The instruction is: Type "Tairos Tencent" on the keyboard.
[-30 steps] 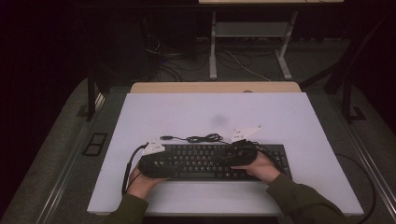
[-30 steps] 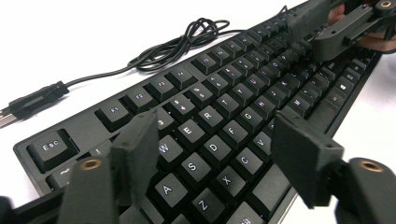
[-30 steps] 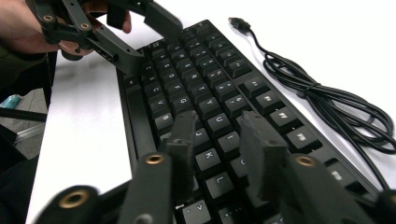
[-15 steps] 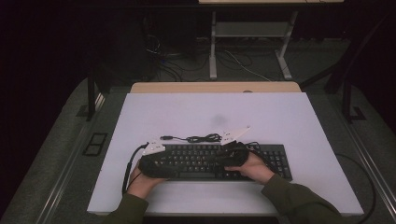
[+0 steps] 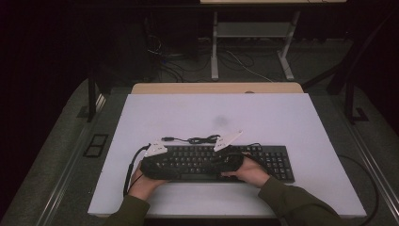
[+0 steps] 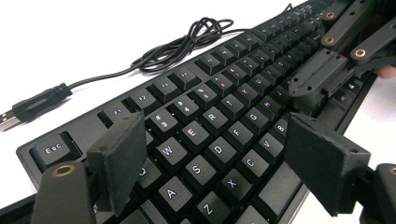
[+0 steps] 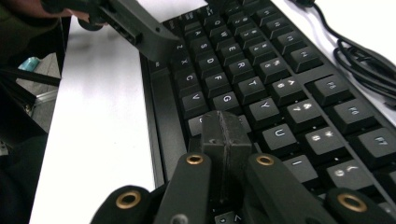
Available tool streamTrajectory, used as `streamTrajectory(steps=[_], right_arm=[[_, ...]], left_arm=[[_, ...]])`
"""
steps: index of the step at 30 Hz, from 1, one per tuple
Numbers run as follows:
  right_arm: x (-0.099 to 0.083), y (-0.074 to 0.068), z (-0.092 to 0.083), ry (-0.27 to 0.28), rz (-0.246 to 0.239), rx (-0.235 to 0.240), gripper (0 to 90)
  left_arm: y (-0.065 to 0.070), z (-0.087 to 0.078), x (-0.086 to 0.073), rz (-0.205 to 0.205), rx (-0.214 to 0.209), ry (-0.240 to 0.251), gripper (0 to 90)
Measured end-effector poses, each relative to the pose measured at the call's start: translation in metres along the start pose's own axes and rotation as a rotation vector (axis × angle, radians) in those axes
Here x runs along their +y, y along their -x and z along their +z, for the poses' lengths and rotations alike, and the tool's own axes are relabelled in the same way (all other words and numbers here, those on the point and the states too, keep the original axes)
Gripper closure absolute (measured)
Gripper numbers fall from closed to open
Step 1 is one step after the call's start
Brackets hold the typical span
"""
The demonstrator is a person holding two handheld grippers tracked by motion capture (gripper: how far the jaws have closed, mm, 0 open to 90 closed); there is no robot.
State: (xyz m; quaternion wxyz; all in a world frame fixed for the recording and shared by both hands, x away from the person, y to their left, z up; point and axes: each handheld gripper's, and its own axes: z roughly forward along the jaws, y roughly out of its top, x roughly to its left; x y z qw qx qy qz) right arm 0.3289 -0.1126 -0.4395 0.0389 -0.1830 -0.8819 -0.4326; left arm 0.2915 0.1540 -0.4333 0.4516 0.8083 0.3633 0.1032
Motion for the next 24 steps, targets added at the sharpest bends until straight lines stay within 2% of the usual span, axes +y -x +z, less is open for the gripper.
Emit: streamTrajectory(steps=[10, 20, 24], right_arm=[[-0.0011, -0.0022, 0.0040, -0.028, -0.005, 0.010, 89.6], [-0.0008, -0.0027, 0.0030, -0.026, -0.016, 0.006, 89.6], [0.0004, -0.0038, 0.0002, -0.004, -0.010, 0.010, 89.6]], left_arm=[[0.0000, -0.0004, 0.0000, 0.002, 0.002, 0.001, 20.6], [-0.0002, -0.0010, 0.0004, 0.002, 0.005, 0.003, 20.6], [0.0001, -0.0011, 0.0005, 0.001, 0.004, 0.005, 20.6]])
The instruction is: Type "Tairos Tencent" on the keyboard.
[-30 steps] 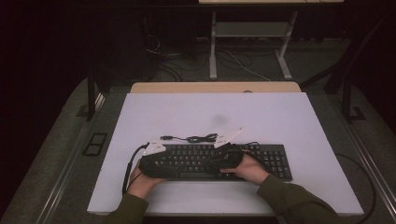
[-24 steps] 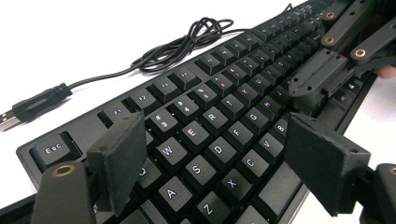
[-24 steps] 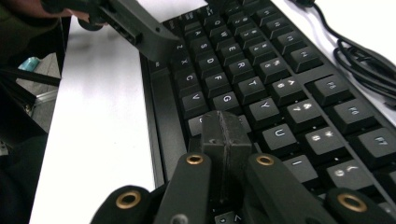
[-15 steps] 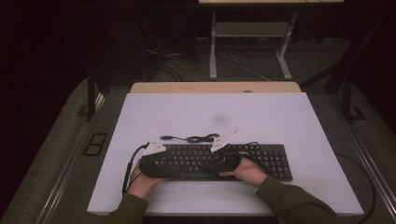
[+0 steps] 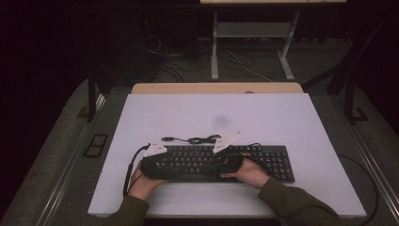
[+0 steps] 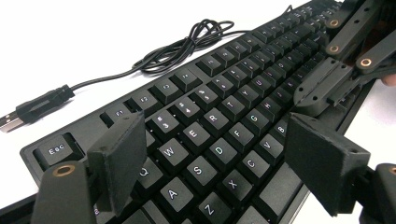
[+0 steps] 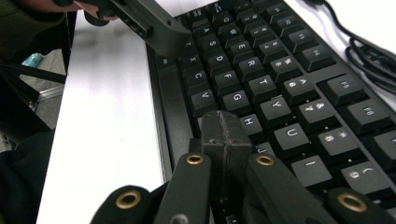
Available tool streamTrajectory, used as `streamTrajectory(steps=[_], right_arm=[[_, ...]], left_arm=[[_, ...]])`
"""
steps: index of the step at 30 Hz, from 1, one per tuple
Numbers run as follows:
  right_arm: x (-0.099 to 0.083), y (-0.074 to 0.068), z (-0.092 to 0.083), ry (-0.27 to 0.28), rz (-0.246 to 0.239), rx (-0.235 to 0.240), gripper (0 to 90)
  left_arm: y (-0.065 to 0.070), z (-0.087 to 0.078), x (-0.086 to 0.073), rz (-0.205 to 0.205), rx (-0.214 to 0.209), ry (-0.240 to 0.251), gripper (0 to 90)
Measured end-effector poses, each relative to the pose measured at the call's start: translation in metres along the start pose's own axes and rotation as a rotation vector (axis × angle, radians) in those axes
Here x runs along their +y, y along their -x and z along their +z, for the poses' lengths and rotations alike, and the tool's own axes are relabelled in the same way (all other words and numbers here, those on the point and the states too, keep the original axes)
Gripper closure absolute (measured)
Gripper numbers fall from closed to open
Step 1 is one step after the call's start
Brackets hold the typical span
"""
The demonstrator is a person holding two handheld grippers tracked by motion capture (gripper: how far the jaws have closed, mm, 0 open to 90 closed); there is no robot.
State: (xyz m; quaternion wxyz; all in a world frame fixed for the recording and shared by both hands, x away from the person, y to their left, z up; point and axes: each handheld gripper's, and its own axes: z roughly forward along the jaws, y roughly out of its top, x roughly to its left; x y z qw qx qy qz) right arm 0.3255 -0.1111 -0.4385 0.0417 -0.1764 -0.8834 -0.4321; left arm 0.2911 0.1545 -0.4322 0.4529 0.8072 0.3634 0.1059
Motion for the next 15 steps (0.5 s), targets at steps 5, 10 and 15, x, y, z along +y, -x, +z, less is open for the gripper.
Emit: streamTrajectory(steps=[5, 10, 15], right_arm=[[0.001, 0.000, -0.004, 0.029, 0.004, -0.003, 86.3], [0.001, 0.003, -0.011, 0.062, 0.018, -0.023, 71.6], [0.000, 0.006, -0.017, 0.089, 0.037, -0.050, 58.8]], left_arm=[[0.000, -0.001, 0.001, 0.005, -0.002, 0.005, 21.4], [0.002, -0.001, 0.001, 0.003, -0.009, 0.009, 25.0], [0.004, -0.001, 0.001, 0.016, -0.024, 0.009, 34.1]])
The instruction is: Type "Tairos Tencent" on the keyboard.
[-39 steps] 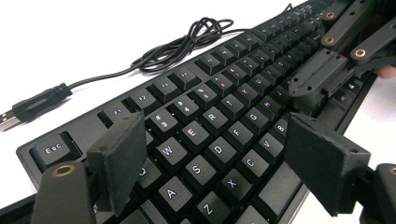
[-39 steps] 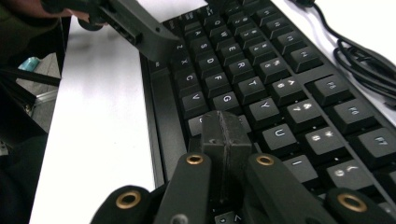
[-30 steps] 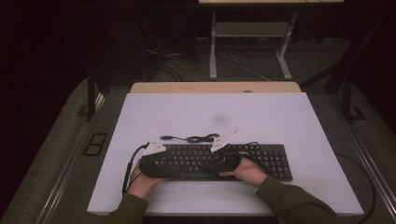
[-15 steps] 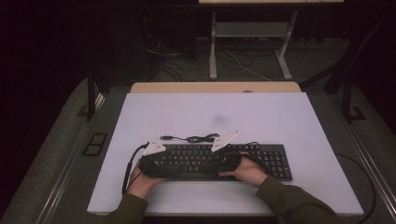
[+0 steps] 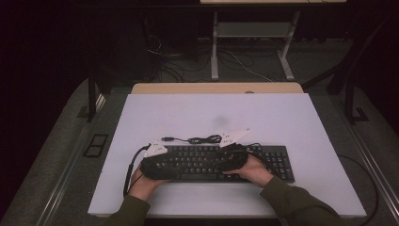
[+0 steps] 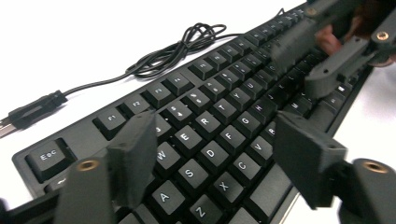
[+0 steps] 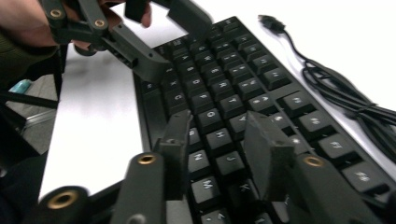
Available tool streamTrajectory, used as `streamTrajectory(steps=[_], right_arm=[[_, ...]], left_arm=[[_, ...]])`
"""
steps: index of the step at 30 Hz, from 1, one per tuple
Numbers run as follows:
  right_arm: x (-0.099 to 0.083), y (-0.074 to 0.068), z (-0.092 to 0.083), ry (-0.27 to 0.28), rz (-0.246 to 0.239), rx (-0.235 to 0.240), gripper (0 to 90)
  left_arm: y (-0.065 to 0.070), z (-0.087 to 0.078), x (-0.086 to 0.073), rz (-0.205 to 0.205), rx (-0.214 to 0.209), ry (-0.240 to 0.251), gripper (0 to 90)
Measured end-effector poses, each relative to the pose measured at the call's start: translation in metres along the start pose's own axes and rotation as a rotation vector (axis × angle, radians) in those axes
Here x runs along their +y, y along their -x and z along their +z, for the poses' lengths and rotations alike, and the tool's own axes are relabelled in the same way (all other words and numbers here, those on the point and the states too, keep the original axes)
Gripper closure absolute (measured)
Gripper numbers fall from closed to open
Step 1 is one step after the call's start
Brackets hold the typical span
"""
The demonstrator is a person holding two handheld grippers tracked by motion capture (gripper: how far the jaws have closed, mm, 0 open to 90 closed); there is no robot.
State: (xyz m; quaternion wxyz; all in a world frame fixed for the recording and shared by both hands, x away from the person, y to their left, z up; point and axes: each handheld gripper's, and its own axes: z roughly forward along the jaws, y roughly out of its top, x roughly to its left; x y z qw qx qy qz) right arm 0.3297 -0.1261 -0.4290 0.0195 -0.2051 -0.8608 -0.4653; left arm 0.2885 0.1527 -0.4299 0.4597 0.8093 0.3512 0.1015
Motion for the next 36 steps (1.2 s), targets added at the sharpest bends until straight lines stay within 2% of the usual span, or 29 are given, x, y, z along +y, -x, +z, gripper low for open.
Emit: streamTrajectory(steps=[5, 10, 13, 18, 24, 29, 36], right_arm=[[-0.001, 0.003, -0.004, 0.010, 0.011, -0.025, 51.1], [-0.004, 0.006, -0.008, 0.026, 0.020, -0.054, 41.6], [-0.006, 0.008, -0.012, 0.037, 0.034, -0.091, 35.3], [-0.010, 0.011, -0.018, 0.051, 0.053, -0.131, 29.9], [-0.013, 0.014, -0.023, 0.051, 0.066, -0.172, 25.6], [-0.015, 0.017, -0.025, 0.053, 0.076, -0.193, 24.0], [-0.015, 0.019, -0.027, 0.056, 0.083, -0.194, 23.5]], left_arm=[[0.001, 0.000, 0.001, 0.009, -0.016, -0.005, 44.3], [0.003, 0.003, 0.002, 0.024, -0.048, -0.015, 60.8], [0.002, 0.005, 0.002, 0.024, -0.068, -0.021, 70.4], [0.002, 0.009, 0.002, 0.035, -0.103, -0.053, 83.2], [0.003, 0.014, 0.003, 0.043, -0.140, -0.080, 88.7], [0.005, 0.015, 0.002, 0.058, -0.142, -0.099, 88.7], [0.006, 0.017, 0.000, 0.067, -0.147, -0.119, 88.8]])
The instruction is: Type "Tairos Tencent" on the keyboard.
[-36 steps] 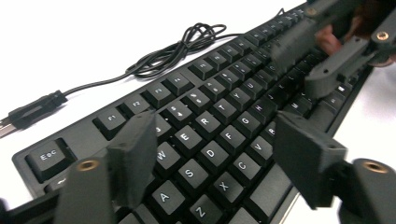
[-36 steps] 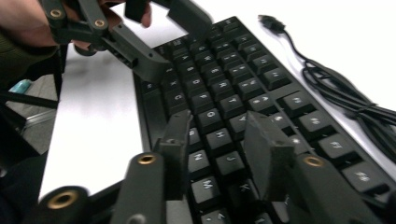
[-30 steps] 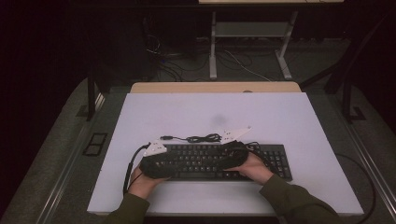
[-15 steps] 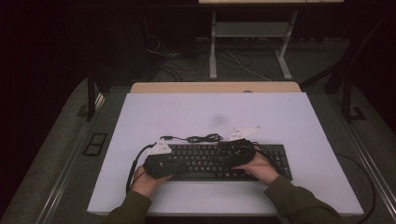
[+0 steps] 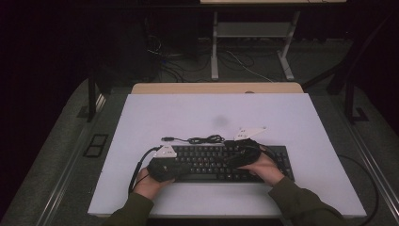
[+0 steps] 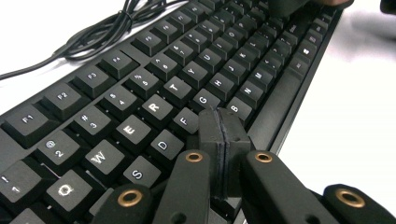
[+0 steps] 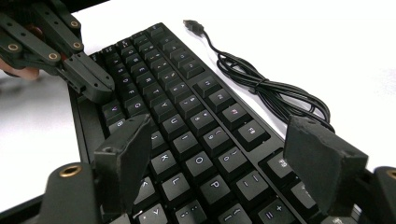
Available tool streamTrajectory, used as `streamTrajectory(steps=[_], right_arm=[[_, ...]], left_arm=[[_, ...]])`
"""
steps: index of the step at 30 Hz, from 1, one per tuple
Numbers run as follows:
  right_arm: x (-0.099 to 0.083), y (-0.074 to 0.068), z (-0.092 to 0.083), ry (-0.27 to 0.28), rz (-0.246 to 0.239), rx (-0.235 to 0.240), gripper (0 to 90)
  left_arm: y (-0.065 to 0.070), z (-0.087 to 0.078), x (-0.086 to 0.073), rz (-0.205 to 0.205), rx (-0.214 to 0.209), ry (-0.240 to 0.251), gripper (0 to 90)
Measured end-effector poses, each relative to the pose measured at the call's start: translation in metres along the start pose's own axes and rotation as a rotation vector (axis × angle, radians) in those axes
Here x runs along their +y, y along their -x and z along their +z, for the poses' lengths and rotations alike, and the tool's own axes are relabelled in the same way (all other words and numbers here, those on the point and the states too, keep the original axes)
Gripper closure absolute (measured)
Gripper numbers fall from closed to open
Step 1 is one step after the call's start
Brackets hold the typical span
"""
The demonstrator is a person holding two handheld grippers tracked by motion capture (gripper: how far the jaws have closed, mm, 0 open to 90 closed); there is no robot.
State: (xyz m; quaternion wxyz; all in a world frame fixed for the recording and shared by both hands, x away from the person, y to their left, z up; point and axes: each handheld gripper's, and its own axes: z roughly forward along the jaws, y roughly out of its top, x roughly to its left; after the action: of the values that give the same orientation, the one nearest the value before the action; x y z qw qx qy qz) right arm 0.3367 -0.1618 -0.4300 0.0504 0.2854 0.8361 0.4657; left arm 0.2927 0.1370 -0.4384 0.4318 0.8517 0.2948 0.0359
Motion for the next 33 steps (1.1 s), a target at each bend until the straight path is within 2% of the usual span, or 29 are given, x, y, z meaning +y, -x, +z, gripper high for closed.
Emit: streamTrajectory(steps=[4, 13, 23, 33], right_arm=[[-0.0002, 0.0006, -0.0001, 0.002, 0.002, 0.000, 23.2], [-0.0001, 0.0006, -0.0002, 0.006, 0.001, -0.007, 22.4], [-0.0010, 0.0000, 0.0012, 0.001, -0.007, -0.023, 18.5], [-0.0042, -0.0007, -0.0034, -0.003, -0.002, -0.046, 18.3]], left_arm=[[-0.0007, 0.0014, -0.0011, 0.009, 0.006, -0.015, 88.9], [-0.0013, 0.0009, -0.0009, 0.009, 0.003, -0.016, 88.9], [-0.0012, -0.0012, 0.0016, 0.002, 0.012, 0.000, 88.9], [-0.0084, -0.0063, 0.0062, -0.003, 0.027, 0.021, 88.8]])
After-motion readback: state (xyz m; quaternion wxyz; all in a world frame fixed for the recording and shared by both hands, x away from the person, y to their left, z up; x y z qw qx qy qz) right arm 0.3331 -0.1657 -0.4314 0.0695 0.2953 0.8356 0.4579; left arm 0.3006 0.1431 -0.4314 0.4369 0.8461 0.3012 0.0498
